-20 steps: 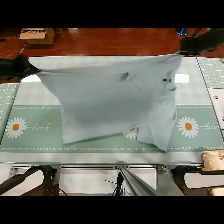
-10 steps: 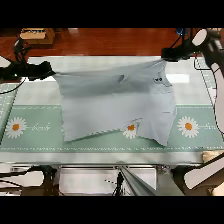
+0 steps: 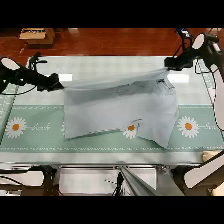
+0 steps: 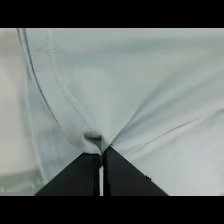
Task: Fold the shirts.
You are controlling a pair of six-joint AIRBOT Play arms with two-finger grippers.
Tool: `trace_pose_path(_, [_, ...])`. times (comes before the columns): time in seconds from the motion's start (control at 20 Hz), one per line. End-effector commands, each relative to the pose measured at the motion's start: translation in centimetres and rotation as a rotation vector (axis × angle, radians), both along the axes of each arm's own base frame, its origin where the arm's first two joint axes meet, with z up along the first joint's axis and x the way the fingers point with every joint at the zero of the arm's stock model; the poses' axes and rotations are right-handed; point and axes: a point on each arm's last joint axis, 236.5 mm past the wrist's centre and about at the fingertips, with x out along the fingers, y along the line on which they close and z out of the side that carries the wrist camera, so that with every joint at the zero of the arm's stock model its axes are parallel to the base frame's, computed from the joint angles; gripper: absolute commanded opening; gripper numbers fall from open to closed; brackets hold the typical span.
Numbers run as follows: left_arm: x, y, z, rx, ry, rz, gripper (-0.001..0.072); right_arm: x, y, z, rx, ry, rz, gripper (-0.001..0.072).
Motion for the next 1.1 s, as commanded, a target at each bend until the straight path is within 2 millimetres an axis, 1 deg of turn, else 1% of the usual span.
trace_pose_path(0.0, [-3.8,-1.0,-0.3,-0.033,0.150,-0.069,0.0023,-3.2,-0.9,-0.8,-0.018,0.138,-0.003,0.0021])
trace_pose_path(0.15, [-4.2,0.5,-1.5,0.028,0.208,-0.018,0.0023,-4.2,-0.7,-1.4,-0.002,0.191,-0.050,0.0021])
trace_pose_path(0.25, [-4.1,0.4,-1.7,0.022,0.214,0.000,0.0025,-5.0,-0.6,-2.2,0.004,0.239,-0.053,0.0021])
trace_pose_path(0.3, [-3.9,0.1,-1.6,0.009,0.209,0.003,0.0071,-5.3,-0.3,-2.6,0.014,0.256,-0.049,0.0076])
trace_pose_path(0.35, [-3.7,-0.4,-1.3,-0.016,0.202,0.002,0.0216,-5.5,0.1,-2.6,0.027,0.264,-0.018,0.0223])
trace_pose_path(0.4, [-3.7,-0.6,-0.9,-0.033,0.196,-0.001,0.0392,-5.8,0.3,-2.4,0.020,0.271,0.042,0.0296])
trace_pose_path(0.45, [-3.9,-0.5,-0.4,-0.033,0.195,-0.006,0.0432,-6.7,-0.2,-1.9,-0.010,0.292,0.096,0.0318])
trace_pose_path(0.5, [-4.3,-0.3,0.4,-0.036,0.193,-0.021,0.0431,-8.0,-1.8,-1.0,-0.077,0.328,0.142,0.0327])
trace_pose_path(0.55, [-4.9,0.2,1.6,-0.039,0.190,-0.040,0.0432,-8.7,-2.9,0.4,-0.082,0.329,0.110,0.0398])
trace_pose_path(0.6, [-5.6,0.7,2.6,-0.040,0.192,-0.043,0.0438,-9.5,-4.0,2.1,-0.071,0.318,0.084,0.0440])
trace_pose_path(0.65, [-6.7,1.6,3.5,-0.023,0.194,-0.053,0.0468,-10.4,-5.4,3.4,-0.067,0.319,0.052,0.0447])
trace_pose_path(0.7, [-7.9,2.6,3.8,0.005,0.195,-0.050,0.0468,-11.2,-7.1,4.5,-0.051,0.311,0.008,0.0478])
trace_pose_path(0.75, [-9.3,3.4,3.5,0.028,0.208,-0.036,0.0468,-12.2,-8.4,5.0,-0.012,0.306,-0.035,0.0491])
trace_pose_path(0.8, [-11.3,3.7,2.8,0.032,0.234,-0.034,0.0468,-13.2,-9.2,5.3,0.041,0.305,-0.068,0.0491])
trace_pose_path(0.85, [-13.4,3.6,1.7,0.016,0.271,-0.031,0.0468,-14.3,-9.5,5.3,0.109,0.301,-0.089,0.0491])
trace_pose_path(0.9, [-16.0,3.3,0.2,-0.006,0.324,-0.031,0.0468,-15.2,-9.5,5.2,0.172,0.290,-0.097,0.0491])
trace_pose_path(1.0, [-20.5,2.4,-2.6,-0.062,0.431,-0.014,0.0468,-16.2,-9.6,5.0,0.259,0.247,-0.134,0.0491])
trace_pose_path(1.05, [-22.0,1.7,-3.6,-0.102,0.466,-0.004,0.0468,-16.6,-9.7,4.8,0.281,0.229,-0.151,0.0491])
